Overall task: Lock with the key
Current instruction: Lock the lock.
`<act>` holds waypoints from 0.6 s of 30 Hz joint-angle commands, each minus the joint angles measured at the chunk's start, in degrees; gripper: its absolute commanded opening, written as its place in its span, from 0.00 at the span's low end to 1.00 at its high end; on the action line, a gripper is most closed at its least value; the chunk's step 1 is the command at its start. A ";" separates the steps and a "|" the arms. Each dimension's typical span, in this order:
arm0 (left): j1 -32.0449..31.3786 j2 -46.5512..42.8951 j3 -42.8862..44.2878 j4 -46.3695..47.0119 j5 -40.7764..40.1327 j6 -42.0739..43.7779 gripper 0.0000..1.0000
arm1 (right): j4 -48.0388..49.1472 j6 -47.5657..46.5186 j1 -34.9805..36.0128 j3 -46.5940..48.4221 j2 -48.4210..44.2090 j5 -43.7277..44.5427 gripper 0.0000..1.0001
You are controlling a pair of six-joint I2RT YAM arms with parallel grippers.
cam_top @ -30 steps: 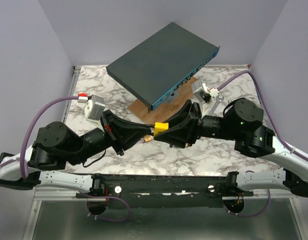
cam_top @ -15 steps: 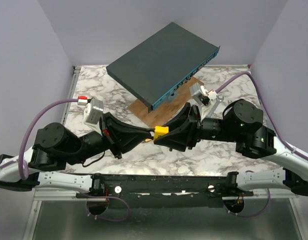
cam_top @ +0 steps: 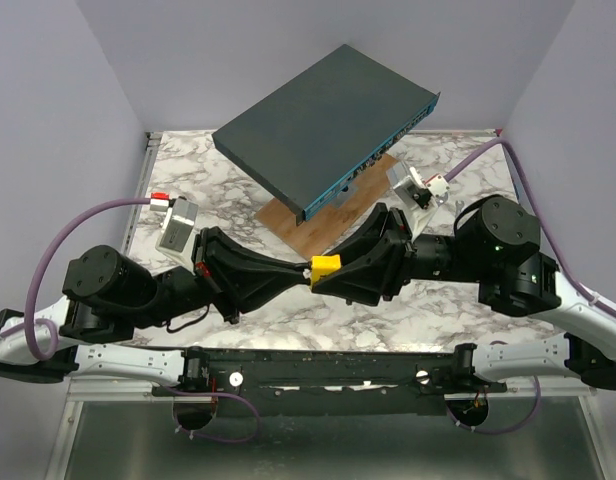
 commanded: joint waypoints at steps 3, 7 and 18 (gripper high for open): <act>-1.31 5.31 -5.52 -3.59 11.52 -3.90 0.00 | 2.88 0.30 -0.36 0.25 9.37 10.56 0.01; -1.31 4.93 -5.13 -4.05 9.37 -3.69 0.00 | 2.55 1.07 -0.20 -0.05 10.29 11.29 0.01; -0.02 6.71 -3.74 -4.06 13.53 -3.70 0.00 | -0.13 2.72 0.72 -0.44 11.70 16.31 0.01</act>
